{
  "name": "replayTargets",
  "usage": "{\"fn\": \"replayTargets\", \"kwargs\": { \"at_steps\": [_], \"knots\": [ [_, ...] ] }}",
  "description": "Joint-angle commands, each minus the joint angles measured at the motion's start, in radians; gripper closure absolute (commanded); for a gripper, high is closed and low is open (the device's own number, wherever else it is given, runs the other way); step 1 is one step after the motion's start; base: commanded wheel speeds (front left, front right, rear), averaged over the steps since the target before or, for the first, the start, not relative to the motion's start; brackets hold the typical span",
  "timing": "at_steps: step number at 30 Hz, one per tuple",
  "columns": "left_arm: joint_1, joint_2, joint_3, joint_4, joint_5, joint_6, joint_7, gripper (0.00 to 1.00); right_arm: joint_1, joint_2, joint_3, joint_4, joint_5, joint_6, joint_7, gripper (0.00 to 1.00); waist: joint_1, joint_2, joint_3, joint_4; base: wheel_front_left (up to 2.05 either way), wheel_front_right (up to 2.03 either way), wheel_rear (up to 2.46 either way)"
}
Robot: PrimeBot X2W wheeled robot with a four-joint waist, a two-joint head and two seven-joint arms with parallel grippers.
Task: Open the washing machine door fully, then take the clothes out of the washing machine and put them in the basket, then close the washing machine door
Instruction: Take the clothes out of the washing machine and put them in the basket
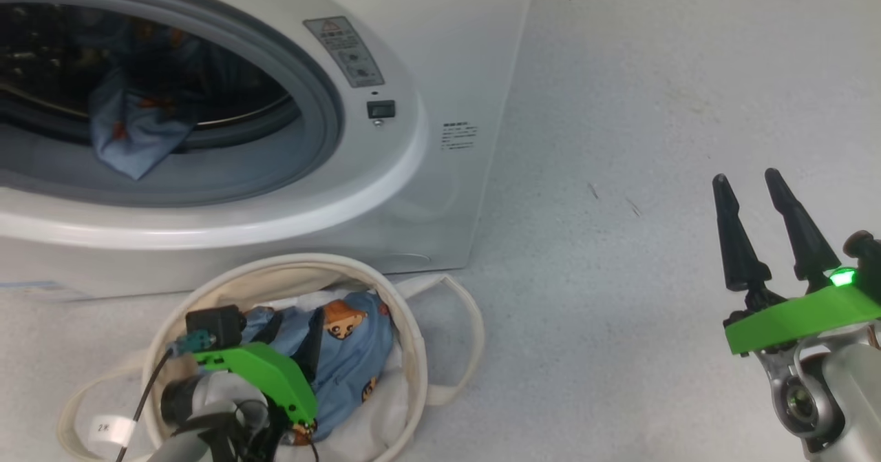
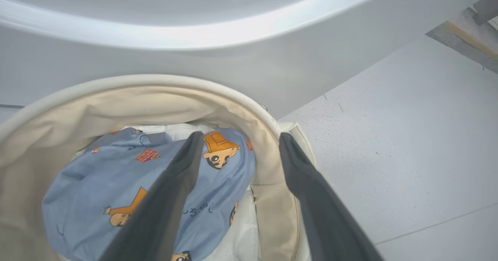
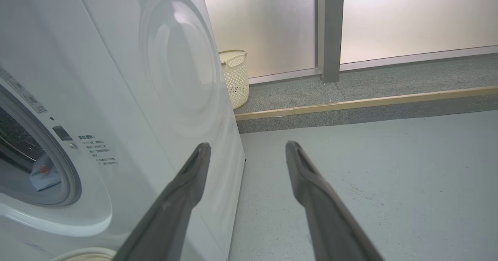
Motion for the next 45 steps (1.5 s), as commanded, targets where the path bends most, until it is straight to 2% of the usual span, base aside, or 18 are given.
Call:
{"fn": "replayTargets", "kwargs": {
  "at_steps": [1, 5, 8, 9, 10, 12, 18, 21, 23, 32, 45],
  "knots": [
    [-0.005, 0.041, 0.014, -0.038, -0.015, -0.006, -0.023, 0.00, -0.013, -0.010, 0.010, -0.024, -0.003, 0.008, -0.012, 0.00, 0.0000, 0.0000, -0.011, 0.012, 0.00, 0.00, 0.00],
    [0.002, 0.088, 0.016, -0.142, -0.046, -0.006, -0.060, 0.00, -0.007, -0.006, 0.007, -0.022, -0.004, 0.008, -0.012, 0.00, 0.0000, 0.0000, -0.035, 0.036, 0.00, 0.00, 0.00],
    [0.001, 0.127, 0.065, -0.225, -0.030, -0.006, -0.065, 0.00, 0.003, -0.002, 0.002, -0.016, 0.001, 0.008, -0.012, 0.00, 0.0000, 0.0000, -0.056, 0.059, 0.00, 0.00, 0.00],
    [0.003, 0.138, 0.095, -0.258, -0.010, -0.006, -0.065, 0.00, 0.005, -0.001, 0.001, -0.014, 0.000, 0.008, -0.012, 0.00, 0.0000, 0.0000, -0.063, 0.067, 0.00, 0.00, 0.00],
    [0.016, 0.150, 0.171, -0.326, 0.039, -0.003, -0.066, 0.00, 0.011, 0.000, 0.001, -0.011, -0.002, 0.008, -0.012, 0.00, 0.0000, 0.0000, -0.077, 0.082, 0.00, 0.00, 0.00],
    [0.039, 0.152, 0.234, -0.390, 0.096, 0.008, -0.066, 0.00, 0.016, 0.002, 0.005, -0.005, -0.002, 0.008, -0.012, 0.00, 0.0000, 0.0000, -0.091, 0.094, 0.00, 0.00, 0.00],
    [0.088, 0.152, 0.326, -0.509, 0.224, 0.025, -0.066, 0.00, 0.023, 0.002, 0.023, 0.009, 0.003, 0.008, -0.012, 0.00, 0.0000, 0.0000, -0.121, 0.116, 0.00, 0.00, 0.00],
    [0.101, 0.153, 0.404, -0.597, 0.292, 0.052, -0.066, 0.00, 0.020, 0.002, 0.031, 0.014, -0.003, 0.008, -0.012, 0.00, 0.0000, 0.0000, -0.126, 0.122, 0.00, 0.00, 0.00],
    [0.120, 0.149, 0.435, -0.619, 0.326, 0.066, -0.066, 0.00, 0.020, 0.004, 0.036, 0.015, -0.013, 0.008, -0.012, 0.00, 0.0000, 0.0000, -0.126, 0.125, 0.00, 0.00, 0.00],
    [0.160, 0.121, 0.526, -0.655, 0.417, 0.067, -0.066, 0.00, 0.022, 0.007, 0.039, 0.016, -0.036, 0.008, -0.012, 0.00, 0.0000, 0.0000, -0.124, 0.127, 0.00, 0.00, 0.00],
    [0.149, 0.089, 0.560, -0.598, 0.486, 0.055, -0.066, 0.00, 0.019, 0.000, 0.065, -0.007, -0.027, 0.008, -0.012, 0.00, 0.0000, 0.0000, -0.122, 0.111, 0.00, 0.00, 0.00]
  ]
}}
